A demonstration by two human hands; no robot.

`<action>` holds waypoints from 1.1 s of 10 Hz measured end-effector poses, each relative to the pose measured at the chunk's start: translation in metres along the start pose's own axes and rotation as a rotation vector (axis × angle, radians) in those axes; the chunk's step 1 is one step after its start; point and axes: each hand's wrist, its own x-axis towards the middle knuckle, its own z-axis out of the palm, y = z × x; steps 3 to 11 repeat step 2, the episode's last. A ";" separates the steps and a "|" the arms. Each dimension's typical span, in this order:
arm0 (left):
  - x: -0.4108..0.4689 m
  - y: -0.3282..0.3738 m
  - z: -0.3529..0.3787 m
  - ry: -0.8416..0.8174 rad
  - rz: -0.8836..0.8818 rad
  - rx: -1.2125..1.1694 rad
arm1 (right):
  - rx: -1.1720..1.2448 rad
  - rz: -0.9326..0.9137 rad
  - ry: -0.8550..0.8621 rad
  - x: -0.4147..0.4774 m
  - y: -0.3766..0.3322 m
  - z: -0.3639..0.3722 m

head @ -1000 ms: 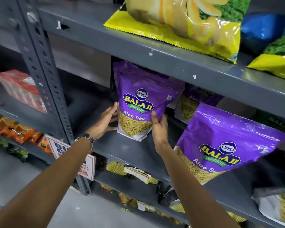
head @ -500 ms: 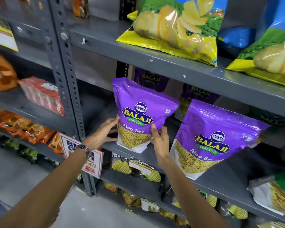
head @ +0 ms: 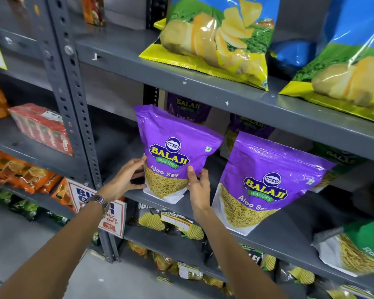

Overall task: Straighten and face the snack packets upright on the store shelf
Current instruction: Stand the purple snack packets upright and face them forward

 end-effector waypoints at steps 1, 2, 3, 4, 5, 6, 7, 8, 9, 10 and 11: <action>-0.002 0.000 -0.001 -0.019 -0.021 0.007 | -0.002 0.009 -0.010 -0.002 -0.004 0.000; -0.009 0.001 0.006 0.106 0.101 0.105 | -0.004 0.002 0.065 -0.013 -0.012 0.006; -0.009 0.001 0.006 0.106 0.101 0.105 | -0.004 0.002 0.065 -0.013 -0.012 0.006; -0.009 0.001 0.006 0.106 0.101 0.105 | -0.004 0.002 0.065 -0.013 -0.012 0.006; -0.009 0.001 0.006 0.106 0.101 0.105 | -0.004 0.002 0.065 -0.013 -0.012 0.006; -0.009 0.001 0.006 0.106 0.101 0.105 | -0.004 0.002 0.065 -0.013 -0.012 0.006; -0.009 0.001 0.006 0.106 0.101 0.105 | -0.004 0.002 0.065 -0.013 -0.012 0.006; -0.009 0.001 0.006 0.106 0.101 0.105 | -0.004 0.002 0.065 -0.013 -0.012 0.006; -0.009 0.001 0.006 0.106 0.101 0.105 | -0.004 0.002 0.065 -0.013 -0.012 0.006; -0.009 0.001 0.006 0.106 0.101 0.105 | -0.004 0.002 0.065 -0.013 -0.012 0.006; -0.009 0.001 0.006 0.106 0.101 0.105 | -0.004 0.002 0.065 -0.013 -0.012 0.006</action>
